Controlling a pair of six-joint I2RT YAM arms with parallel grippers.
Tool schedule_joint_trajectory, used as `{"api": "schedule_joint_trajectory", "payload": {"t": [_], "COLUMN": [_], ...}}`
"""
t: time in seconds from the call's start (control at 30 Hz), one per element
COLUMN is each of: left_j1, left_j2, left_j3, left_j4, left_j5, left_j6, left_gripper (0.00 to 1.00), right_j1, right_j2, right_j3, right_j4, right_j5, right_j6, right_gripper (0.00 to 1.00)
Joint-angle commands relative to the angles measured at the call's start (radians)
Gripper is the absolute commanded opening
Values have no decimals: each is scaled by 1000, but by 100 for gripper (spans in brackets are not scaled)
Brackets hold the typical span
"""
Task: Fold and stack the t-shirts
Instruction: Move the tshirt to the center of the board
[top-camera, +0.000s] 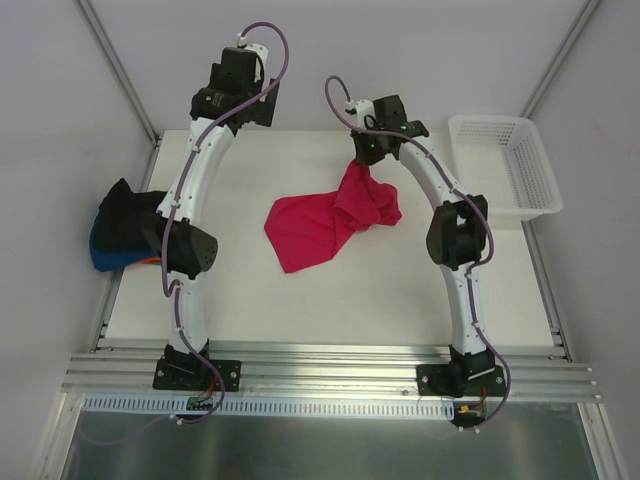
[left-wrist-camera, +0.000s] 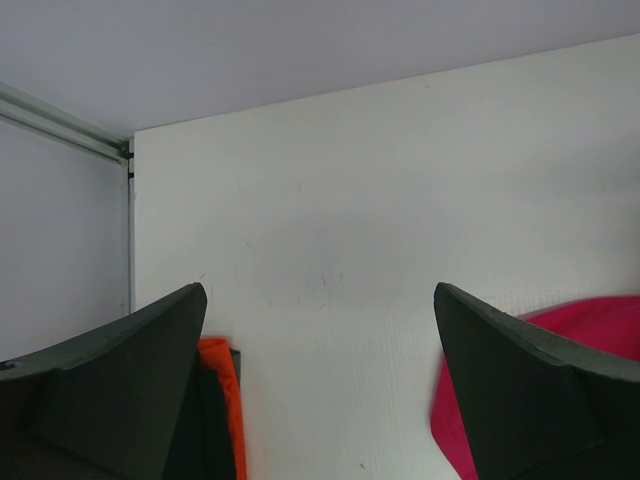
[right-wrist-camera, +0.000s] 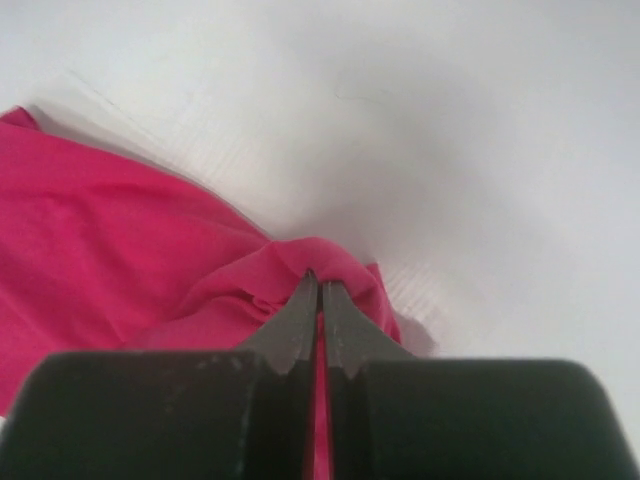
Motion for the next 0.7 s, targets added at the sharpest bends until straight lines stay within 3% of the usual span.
{"api": "schedule_joint_trajectory", "payload": {"t": [0.0, 0.07, 0.13, 0.2, 0.27, 0.4, 0.47, 0.67], "left_j1": [-12, -16, -21, -22, -22, -22, -22, -22], "left_j2": [-29, -25, -22, -21, -24, -33, -35, -28], "left_j3": [35, 38, 44, 47, 46, 41, 42, 45], "left_j4": [27, 27, 27, 27, 27, 26, 29, 30], "left_j5": [-24, -27, -22, -24, -33, -45, -47, -51], "left_j6": [13, 13, 14, 16, 17, 22, 23, 22], "left_gripper": [99, 99, 99, 99, 99, 99, 99, 99], "right_j1": [-8, -16, -27, -42, -45, -36, -25, 5], "right_j2": [-103, -107, -113, -152, -215, -530, -599, -636], "right_j3": [-34, -58, -84, -111, -215, -551, -649, -627], "right_j4": [13, 17, 14, -5, -11, 119, 100, -187], "right_j5": [200, 263, 352, 357, 308, 94, 19, -282], "right_j6": [-65, -117, -131, -125, -151, -210, -235, -272], "right_gripper": [6, 21, 28, 59, 72, 72, 70, 62]}}
